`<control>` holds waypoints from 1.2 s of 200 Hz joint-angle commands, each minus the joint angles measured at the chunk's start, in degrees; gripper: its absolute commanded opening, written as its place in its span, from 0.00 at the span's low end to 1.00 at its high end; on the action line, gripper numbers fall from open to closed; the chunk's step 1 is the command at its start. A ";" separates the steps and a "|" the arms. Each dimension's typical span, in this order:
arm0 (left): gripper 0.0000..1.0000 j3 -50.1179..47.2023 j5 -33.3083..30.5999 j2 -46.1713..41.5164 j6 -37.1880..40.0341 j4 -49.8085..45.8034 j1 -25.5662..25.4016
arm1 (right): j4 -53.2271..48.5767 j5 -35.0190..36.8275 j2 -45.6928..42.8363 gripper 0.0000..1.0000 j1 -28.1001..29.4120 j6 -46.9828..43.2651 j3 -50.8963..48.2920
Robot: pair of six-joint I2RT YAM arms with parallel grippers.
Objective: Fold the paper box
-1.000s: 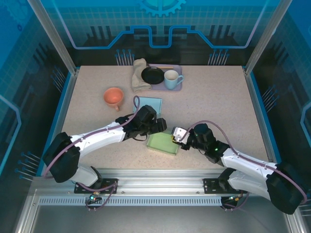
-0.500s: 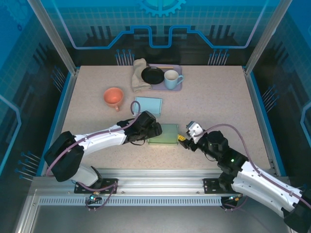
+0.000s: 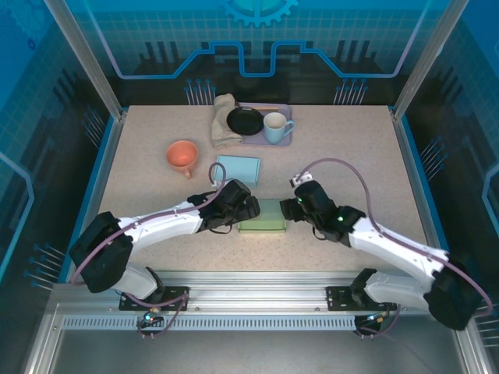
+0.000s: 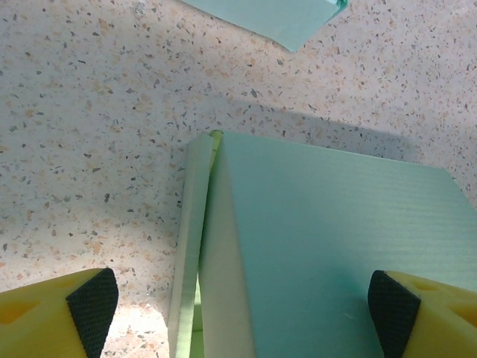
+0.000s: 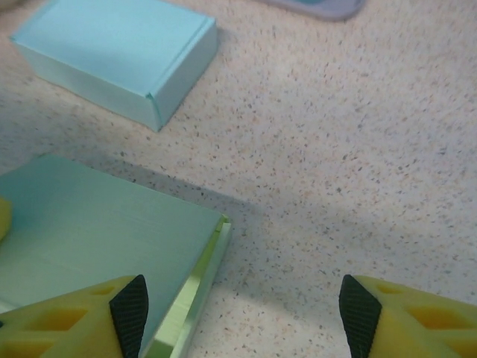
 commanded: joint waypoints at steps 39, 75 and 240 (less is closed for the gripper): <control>0.92 1.15 -3.37 4.31 2.40 -4.29 -0.60 | -1.62 0.51 12.59 0.72 -0.34 4.74 1.84; 0.97 1.62 -4.24 5.67 3.80 -5.25 -0.47 | -0.72 -0.49 16.82 0.72 -0.25 4.83 2.33; 0.99 3.30 2.40 -0.89 -14.75 -16.07 -1.43 | 3.14 2.87 17.95 0.72 0.77 10.45 -0.16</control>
